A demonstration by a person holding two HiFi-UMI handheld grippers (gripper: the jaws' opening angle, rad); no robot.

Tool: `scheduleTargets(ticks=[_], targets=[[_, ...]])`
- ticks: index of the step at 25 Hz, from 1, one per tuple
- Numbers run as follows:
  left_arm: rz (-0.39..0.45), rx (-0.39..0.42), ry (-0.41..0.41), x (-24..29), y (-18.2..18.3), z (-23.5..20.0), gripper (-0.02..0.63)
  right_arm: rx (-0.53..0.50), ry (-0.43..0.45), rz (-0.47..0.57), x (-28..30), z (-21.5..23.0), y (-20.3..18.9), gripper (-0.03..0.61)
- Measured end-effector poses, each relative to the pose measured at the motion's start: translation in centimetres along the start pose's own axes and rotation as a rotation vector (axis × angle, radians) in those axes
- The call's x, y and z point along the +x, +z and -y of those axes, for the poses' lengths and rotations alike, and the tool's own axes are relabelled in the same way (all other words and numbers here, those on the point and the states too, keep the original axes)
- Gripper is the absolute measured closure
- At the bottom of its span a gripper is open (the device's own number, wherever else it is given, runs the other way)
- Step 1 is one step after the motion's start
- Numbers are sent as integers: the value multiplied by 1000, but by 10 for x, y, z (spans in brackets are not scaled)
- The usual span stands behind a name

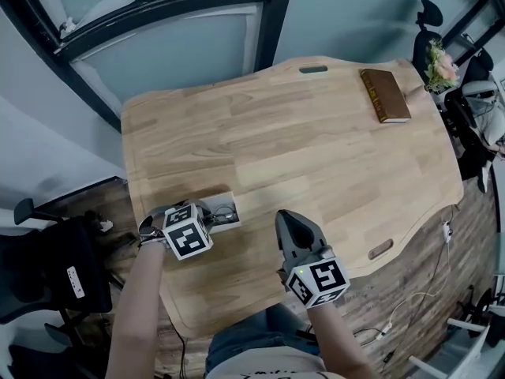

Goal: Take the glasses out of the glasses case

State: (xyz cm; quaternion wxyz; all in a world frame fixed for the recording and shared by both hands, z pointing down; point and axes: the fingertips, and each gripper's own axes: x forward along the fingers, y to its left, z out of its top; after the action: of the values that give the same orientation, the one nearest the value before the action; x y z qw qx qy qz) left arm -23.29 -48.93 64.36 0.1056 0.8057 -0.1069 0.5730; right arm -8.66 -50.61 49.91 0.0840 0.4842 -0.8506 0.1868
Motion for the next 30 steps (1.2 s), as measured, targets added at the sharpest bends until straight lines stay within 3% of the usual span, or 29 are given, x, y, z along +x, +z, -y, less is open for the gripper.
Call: scheduleTargets(ticks=[8, 16, 30], targets=[[24, -32, -80, 5, 9, 2, 525, 6, 1, -36, 4, -1, -11, 568], [1, -47, -119, 5, 8, 6, 584, -7, 4, -37, 6, -5, -10, 568], [29, -62, 118, -46, 12, 4, 589, -67, 80, 11, -15, -25, 12, 568]])
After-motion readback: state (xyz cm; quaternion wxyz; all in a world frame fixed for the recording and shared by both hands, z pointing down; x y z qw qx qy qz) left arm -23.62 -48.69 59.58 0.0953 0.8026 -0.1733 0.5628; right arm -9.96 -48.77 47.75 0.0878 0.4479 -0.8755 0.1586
